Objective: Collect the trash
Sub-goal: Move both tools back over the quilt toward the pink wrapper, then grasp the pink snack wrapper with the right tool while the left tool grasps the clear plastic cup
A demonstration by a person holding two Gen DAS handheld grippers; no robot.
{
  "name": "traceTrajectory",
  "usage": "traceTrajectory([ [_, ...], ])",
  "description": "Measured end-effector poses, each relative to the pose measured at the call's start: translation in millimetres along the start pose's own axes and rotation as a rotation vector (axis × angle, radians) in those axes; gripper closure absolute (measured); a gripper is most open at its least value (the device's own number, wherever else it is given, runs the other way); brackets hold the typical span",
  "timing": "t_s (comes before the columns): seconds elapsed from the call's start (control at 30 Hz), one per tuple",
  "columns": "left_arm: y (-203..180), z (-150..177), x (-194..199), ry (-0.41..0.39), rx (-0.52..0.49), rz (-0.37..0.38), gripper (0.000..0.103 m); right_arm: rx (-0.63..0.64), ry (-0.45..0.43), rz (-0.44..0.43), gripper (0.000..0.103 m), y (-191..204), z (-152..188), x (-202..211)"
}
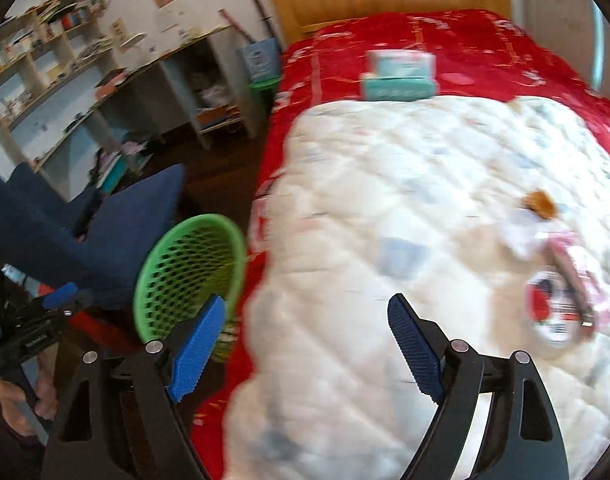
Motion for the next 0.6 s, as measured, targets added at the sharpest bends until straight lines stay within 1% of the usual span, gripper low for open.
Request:
traceTrajectory([
  [0.13, -22, -2, -4, 0.006, -0.034, 0.015, 0.028, -0.043, -0.013, 0.086, 0.022, -57, 4, 17],
  [0.2, -32, -1, -7, 0.017, -0.039, 0.027, 0.026, -0.067, -0.016, 0.120, 0.021, -85, 5, 25],
  [0.33, -52, 1, -16, 0.039, -0.057, 0.045, 0.026, -0.109, -0.014, 0.200, 0.020, -147, 7, 35],
  [0.5, -77, 2, -27, 0.062, -0.086, 0.054, 0.024, -0.140, 0.015, 0.276, 0.020, -205, 10, 36],
  [0.6, -91, 0, -33, 0.070, -0.100, 0.063, 0.024, -0.153, 0.030, 0.286, 0.020, -227, 10, 31],
])
Point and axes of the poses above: each gripper's, at about its wrist camera, not at the fingertips, and x roughly against the way its jaws point, y to its left, z to its underside, the point moved 8 cm from there along -x, roughly the way its jaws point, and after that the axes turned 1 degree about y, right-handed, at the moved point
